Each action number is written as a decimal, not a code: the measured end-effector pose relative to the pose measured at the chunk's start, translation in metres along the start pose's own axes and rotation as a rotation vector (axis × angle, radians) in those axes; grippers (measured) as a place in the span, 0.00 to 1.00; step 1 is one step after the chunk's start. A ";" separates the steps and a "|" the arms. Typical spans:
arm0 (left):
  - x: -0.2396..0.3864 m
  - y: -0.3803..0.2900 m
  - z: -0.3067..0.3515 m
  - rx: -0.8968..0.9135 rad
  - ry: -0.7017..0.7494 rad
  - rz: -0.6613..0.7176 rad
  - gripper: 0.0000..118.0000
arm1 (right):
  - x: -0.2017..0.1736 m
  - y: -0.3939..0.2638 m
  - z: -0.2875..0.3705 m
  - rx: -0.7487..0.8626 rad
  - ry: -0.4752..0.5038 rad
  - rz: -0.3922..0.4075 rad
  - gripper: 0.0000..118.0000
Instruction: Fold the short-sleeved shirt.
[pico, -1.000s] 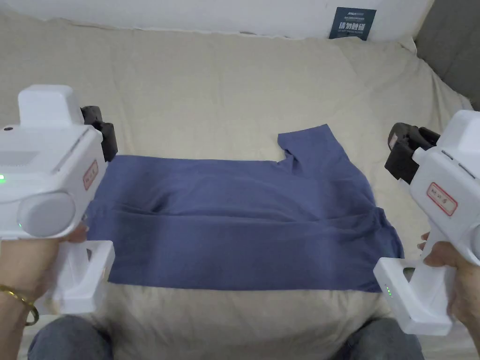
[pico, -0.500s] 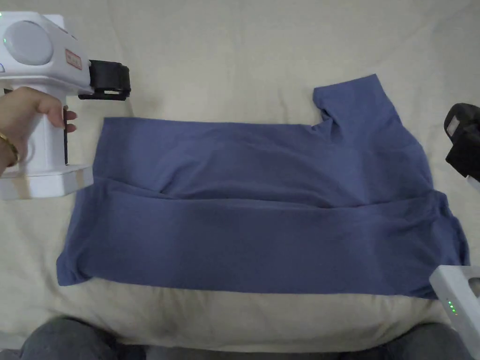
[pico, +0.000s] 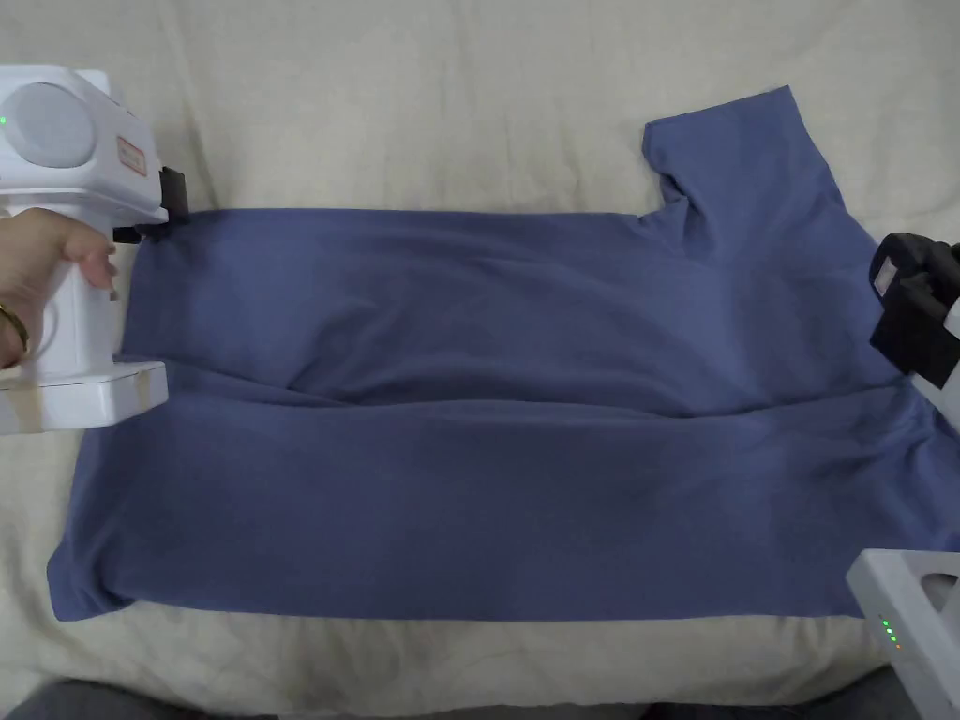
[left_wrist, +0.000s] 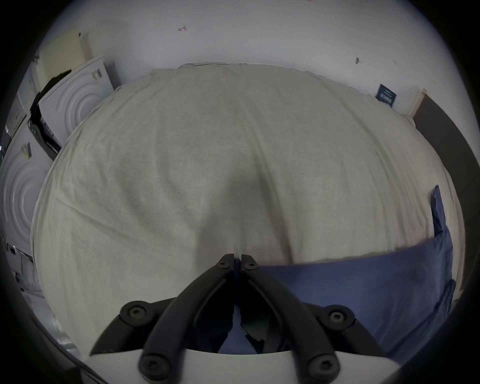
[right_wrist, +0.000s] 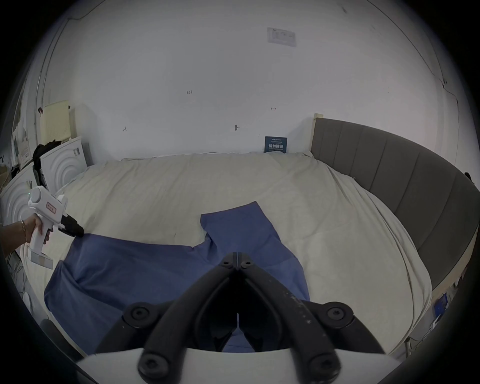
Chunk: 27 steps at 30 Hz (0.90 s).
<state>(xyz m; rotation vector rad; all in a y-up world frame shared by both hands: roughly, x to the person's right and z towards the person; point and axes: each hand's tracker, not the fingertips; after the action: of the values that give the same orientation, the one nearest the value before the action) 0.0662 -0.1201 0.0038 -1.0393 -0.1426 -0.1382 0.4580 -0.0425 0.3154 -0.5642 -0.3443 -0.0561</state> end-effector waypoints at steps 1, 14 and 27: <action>0.000 0.000 0.002 0.007 0.007 -0.010 0.03 | -0.001 0.003 0.000 -0.008 0.006 0.000 0.01; -0.011 -0.002 0.110 0.231 -0.112 0.024 0.03 | 0.057 0.086 -0.117 -0.311 0.005 -0.060 0.91; -0.009 -0.005 0.093 0.173 -0.053 0.028 0.03 | 0.069 0.041 -0.227 -0.521 -0.198 -0.161 0.15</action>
<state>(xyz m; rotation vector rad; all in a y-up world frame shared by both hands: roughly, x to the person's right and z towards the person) 0.0514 -0.0416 0.0527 -0.8727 -0.1847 -0.0721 0.5985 -0.1265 0.1383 -1.0608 -0.5733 -0.2511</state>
